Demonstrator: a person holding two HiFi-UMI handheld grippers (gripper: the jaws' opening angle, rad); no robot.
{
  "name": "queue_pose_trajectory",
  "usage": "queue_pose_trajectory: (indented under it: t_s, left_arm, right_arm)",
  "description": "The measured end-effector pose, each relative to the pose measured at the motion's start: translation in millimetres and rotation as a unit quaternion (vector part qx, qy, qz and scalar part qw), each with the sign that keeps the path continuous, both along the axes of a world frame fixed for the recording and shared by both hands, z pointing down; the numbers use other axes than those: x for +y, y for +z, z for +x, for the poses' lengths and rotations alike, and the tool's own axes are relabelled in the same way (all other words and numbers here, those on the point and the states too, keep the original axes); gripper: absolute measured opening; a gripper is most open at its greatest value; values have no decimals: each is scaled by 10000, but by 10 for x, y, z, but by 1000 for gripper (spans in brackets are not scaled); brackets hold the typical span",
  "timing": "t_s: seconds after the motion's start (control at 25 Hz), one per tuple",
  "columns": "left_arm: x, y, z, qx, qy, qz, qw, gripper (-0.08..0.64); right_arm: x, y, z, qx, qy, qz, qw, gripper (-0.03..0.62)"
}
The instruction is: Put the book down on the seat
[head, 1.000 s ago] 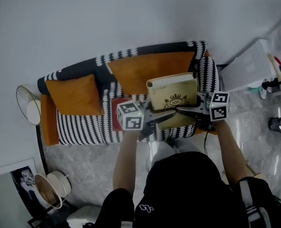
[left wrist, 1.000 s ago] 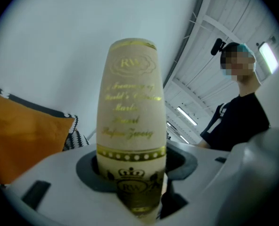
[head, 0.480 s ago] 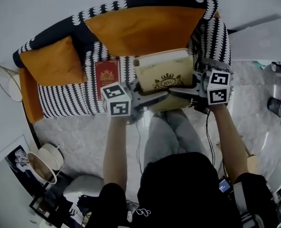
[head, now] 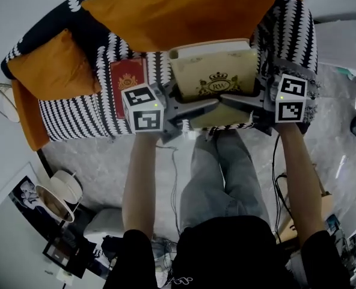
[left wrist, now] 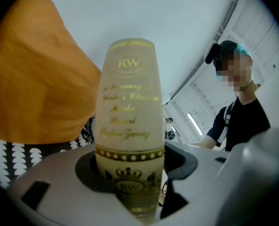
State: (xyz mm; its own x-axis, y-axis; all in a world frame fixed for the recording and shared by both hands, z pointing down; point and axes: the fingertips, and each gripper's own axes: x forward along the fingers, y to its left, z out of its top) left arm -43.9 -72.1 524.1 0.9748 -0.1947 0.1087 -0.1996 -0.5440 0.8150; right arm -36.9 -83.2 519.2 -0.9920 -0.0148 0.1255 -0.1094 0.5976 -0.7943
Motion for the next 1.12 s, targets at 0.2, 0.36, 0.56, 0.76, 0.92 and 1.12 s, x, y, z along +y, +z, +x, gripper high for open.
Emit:
queue_pose_trajectory:
  t_s: [0.2,0.36,0.56,0.76,0.92,1.12]
  left_arm:
    - [-108,403,90,126,135,-282,9994,264]
    - [-441,767,24,-43,-18,-174,9998,261]
    - [-439,1047,-28,-295,-8,-287,9992,261]
    - [-342,1358,-424,-542,-416,-353,9970,261]
    - [-142,1484,-781,-424,-1072,-557,9918,256]
    - [-45,1550,-823,35,-1430,-754,9868,114]
  right_arm:
    - [-93,393,102,-69,217,-346,9991,235]
    - [-375,709,130,-110,258,-323,9991,232]
    - [-399,963,136,-194,168,-209,9995,229]
    - [-428,1206,106,-238,447,-245,9984,228]
    - [-532,1388,198,-168,800,-31,9967,227]
    - [-781,1575,74,-157,660,257,9974,227]
